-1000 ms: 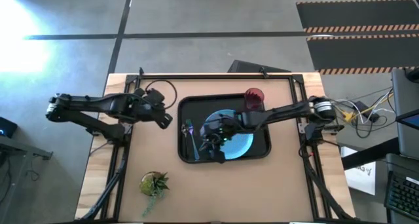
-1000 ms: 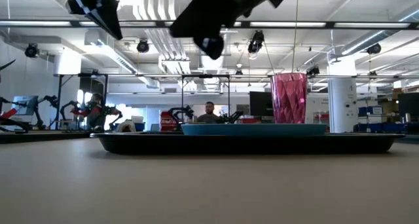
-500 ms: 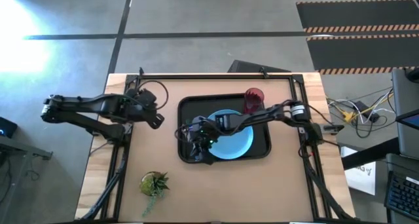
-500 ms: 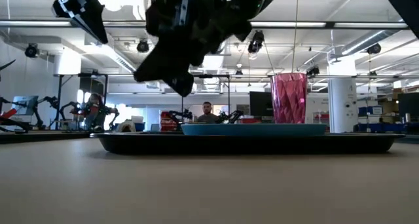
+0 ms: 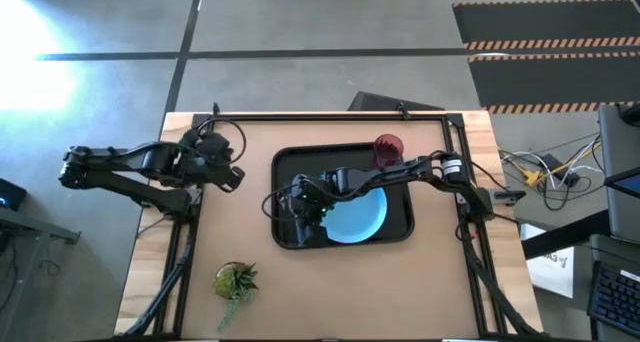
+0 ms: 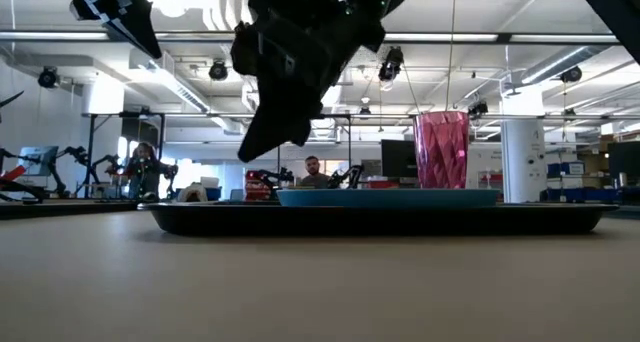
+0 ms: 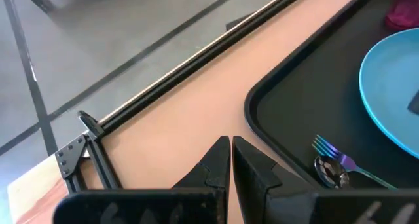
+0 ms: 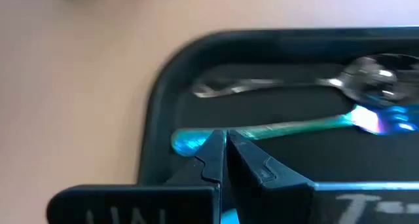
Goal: Pick and place plate/cup/fork/spoon on tray
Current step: Adjust the blue fork
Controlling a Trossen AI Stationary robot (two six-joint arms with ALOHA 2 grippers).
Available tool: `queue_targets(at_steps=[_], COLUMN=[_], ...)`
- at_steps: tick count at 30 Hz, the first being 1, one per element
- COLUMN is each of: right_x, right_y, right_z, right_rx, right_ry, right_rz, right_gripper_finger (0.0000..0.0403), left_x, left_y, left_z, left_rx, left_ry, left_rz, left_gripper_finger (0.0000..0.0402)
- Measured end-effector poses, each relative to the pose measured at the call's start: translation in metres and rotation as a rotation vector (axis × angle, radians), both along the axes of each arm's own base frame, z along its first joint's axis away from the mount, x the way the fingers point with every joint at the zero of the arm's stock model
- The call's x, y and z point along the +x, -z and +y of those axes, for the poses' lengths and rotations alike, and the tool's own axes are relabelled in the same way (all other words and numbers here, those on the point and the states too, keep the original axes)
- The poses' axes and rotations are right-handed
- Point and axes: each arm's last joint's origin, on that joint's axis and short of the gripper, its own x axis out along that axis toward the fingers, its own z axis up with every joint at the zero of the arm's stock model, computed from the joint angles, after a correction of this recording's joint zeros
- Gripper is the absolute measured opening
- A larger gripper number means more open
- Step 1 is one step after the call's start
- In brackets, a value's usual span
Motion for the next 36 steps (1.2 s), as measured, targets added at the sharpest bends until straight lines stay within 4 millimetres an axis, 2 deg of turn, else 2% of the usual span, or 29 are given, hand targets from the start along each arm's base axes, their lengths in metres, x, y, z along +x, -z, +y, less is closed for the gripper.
queue_targets(at_steps=[4,7,9,13,16,20,22,25,30,36], right_x=[0.0,0.004,0.003,-0.009,-0.03,-0.069,-0.091,-0.122,-0.159,-0.182], right_y=[-0.013,-0.033,-0.054,-0.113,-0.16,-0.218,-0.244,-0.274,-0.303,-0.316], right_z=[-0.002,-0.005,-0.007,-0.01,-0.013,-0.015,-0.015,-0.011,0.003,0.008], right_rx=[-0.105,-0.124,-0.136,-0.235,-0.331,-0.389,-0.385,-0.361,-0.337,-0.322], right_ry=[-0.006,-0.02,-0.027,-0.021,0.036,0.116,0.145,0.167,0.142,0.134], right_rz=[0.028,-0.015,-0.044,-0.12,-0.19,-0.32,-0.387,-0.47,-0.571,-0.596], right_gripper_finger=[0.0008,0.0008,0.0008,0.0008,0.0008,0.0008,0.0008,0.0008,0.0008,0.0008], left_x=[0.005,0.012,0.019,0.032,0.049,0.083,0.097,0.113,0.135,0.163], left_y=[0.003,0.01,0.018,0.045,0.072,0.106,0.12,0.14,0.163,0.157], left_z=[0.0,-0.002,-0.003,-0.007,-0.012,-0.016,-0.016,-0.01,0.0,-0.009], left_rx=[-0.002,-0.027,-0.056,-0.167,-0.23,-0.226,-0.214,-0.195,-0.233,-0.241], left_ry=[0.002,0.024,0.053,0.105,0.147,0.264,0.304,0.297,0.343,0.472], left_rz=[0.019,0.069,0.12,0.234,0.216,0.064,0.02,0.061,0.185,0.211], left_gripper_finger=[0.0,0.0,0.0,0.0,0.0,0.0,0.0,0.0,0.0,0.0])
